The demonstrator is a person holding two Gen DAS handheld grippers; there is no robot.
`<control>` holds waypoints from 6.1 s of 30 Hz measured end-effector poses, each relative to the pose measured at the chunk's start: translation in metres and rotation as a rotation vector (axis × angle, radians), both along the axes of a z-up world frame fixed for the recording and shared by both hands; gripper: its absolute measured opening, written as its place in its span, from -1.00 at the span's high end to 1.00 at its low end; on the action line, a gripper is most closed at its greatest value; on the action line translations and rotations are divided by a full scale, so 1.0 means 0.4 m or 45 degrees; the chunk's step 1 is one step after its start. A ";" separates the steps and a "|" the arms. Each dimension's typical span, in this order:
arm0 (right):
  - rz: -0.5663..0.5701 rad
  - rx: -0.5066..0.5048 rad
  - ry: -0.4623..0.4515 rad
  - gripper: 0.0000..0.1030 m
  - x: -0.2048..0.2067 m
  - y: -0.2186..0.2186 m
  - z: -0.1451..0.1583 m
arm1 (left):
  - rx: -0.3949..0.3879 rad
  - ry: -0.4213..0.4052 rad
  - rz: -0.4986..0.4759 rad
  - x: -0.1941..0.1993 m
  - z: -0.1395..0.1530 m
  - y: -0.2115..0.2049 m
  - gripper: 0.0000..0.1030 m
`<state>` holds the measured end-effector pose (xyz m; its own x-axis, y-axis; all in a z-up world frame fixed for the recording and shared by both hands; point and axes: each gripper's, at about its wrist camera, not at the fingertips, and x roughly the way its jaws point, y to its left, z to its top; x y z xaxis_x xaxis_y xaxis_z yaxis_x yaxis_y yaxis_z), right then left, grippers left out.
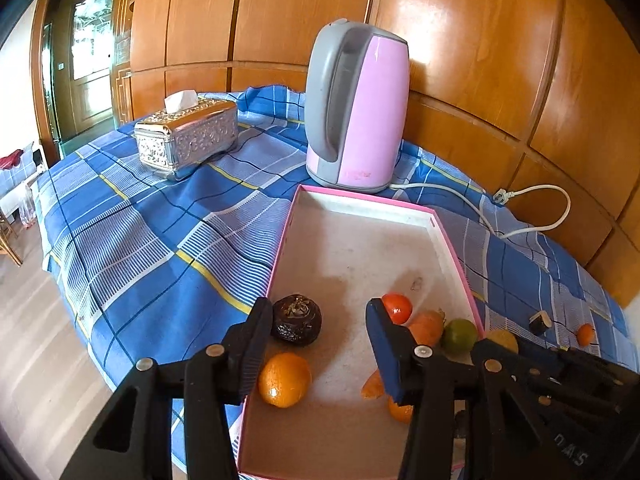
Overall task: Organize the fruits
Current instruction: 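Release the tangerine in the tray while the right tool lowers and releases the yellow fruit, then move both tools away from the tray toward the eggplant piece and tangerine, then grasp the eggplant piece with the left tool while the right tool grasps the tangerine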
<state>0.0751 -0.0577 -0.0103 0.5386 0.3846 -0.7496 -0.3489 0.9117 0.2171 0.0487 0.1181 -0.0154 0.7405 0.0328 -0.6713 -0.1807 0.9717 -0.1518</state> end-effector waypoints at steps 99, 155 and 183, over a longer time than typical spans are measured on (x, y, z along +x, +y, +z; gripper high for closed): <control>-0.680 0.001 0.012 0.42 -0.143 -0.448 -0.063 | 0.125 0.053 -0.538 -0.034 -0.004 -0.365 -0.28; -0.877 -0.105 0.103 0.27 0.044 -0.730 -0.143 | -0.042 0.244 -0.815 0.276 -0.156 -0.700 0.35; -0.888 -0.100 0.064 0.03 0.011 -0.717 -0.172 | -0.007 0.216 -0.824 0.217 -0.159 -0.697 0.37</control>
